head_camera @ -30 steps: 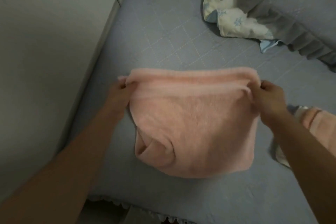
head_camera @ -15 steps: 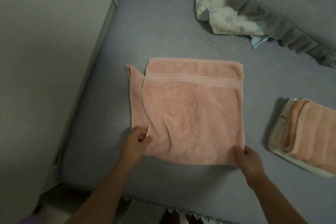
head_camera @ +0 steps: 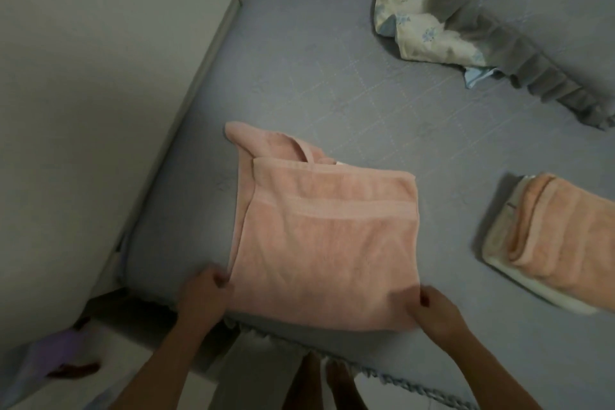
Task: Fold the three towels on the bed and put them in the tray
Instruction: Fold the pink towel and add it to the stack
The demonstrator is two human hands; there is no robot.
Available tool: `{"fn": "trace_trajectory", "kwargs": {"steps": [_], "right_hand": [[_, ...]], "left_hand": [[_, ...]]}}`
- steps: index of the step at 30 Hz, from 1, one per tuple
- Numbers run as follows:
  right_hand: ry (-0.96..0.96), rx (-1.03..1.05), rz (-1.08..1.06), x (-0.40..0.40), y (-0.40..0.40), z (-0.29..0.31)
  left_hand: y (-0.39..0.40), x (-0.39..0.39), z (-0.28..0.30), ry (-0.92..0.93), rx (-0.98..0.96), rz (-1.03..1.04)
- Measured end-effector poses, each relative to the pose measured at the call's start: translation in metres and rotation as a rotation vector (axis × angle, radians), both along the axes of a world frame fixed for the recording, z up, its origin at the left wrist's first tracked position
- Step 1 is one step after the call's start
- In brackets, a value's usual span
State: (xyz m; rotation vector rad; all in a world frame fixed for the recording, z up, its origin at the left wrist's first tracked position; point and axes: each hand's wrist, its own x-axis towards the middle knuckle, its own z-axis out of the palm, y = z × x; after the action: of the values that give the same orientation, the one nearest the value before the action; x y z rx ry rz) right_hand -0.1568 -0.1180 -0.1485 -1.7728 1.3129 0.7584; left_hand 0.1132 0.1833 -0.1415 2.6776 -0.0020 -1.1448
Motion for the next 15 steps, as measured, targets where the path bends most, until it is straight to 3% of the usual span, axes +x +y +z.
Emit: {"fn": "trace_trajectory", "kwargs": {"steps": [4, 8, 11, 15], "right_hand": [[-0.119, -0.157, -0.141, 0.033, -0.017, 0.004], [-0.278, -0.131, -0.399, 0.072, -0.047, -0.006], [-0.352, -0.088, -0.691, 0.097, -0.068, -0.011], [-0.479, 0.093, -0.663, 0.111, -0.072, 0.007]], "left_hand": [[-0.058, 0.026, 0.012, -0.061, -0.314, 0.102], [-0.117, 0.056, 0.009, -0.106, -0.482, 0.172], [-0.145, 0.08, 0.005, -0.309, -0.39, -0.176], [-0.185, 0.089, 0.003, -0.316, -0.458, -0.476]]}}
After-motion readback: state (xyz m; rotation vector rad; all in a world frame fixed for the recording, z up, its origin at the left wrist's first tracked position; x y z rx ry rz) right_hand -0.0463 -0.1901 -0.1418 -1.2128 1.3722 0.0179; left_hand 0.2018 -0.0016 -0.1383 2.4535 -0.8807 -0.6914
